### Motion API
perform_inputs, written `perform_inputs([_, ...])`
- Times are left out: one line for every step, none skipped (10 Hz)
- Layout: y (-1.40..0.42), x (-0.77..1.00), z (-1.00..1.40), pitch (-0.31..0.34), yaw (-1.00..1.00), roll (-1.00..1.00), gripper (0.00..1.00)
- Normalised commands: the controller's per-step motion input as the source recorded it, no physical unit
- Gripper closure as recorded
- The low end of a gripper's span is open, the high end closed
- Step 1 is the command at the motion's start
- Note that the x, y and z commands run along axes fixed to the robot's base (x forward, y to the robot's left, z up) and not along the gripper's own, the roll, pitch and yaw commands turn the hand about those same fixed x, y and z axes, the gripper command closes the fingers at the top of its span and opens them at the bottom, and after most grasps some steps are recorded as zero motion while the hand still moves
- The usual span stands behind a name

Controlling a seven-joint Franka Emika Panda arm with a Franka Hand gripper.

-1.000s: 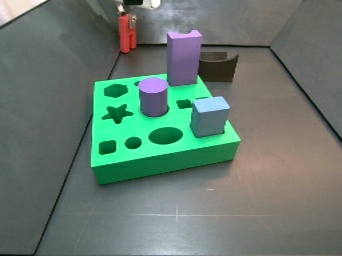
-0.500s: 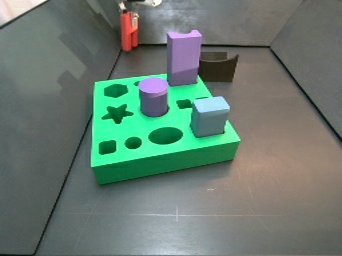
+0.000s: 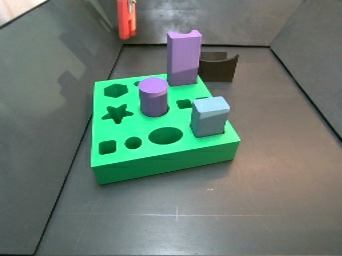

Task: Pick up the square-circle object. Move up. Move to above the board. Insert the square-circle object.
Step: Move to above the board.

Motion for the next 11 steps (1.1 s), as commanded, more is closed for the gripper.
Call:
perform_inputs([-0.15, -0.04, 1.00, -0.018, -0.01, -0.22, 1.00])
perform_inputs([-0.15, -0.03, 1.00, -0.037, -0.01, -0.25, 1.00])
perform_inputs([-0.14, -0.03, 1.00, -0.036, 0.00, -0.21, 1.00])
perform_inputs([-0.13, -0.03, 1.00, -0.026, 0.00, -0.17, 1.00])
perform_inputs([-0.12, -0.03, 1.00, -0.005, -0.01, -0.12, 1.00])
perform_inputs([-0.10, -0.03, 1.00, 0.030, 0.00, -0.05, 1.00])
perform_inputs([-0.09, -0.03, 1.00, 0.057, 0.00, -0.01, 1.00])
perform_inputs([-0.08, -0.02, 1.00, 0.069, 0.01, 0.01, 1.00])
perform_inputs([-0.07, -0.02, 1.00, 0.084, 0.01, 0.05, 1.00])
perform_inputs([-0.06, -0.02, 1.00, 0.084, 0.01, 0.06, 1.00])
perform_inputs([-0.05, -0.02, 1.00, 0.085, 0.01, 0.05, 1.00])
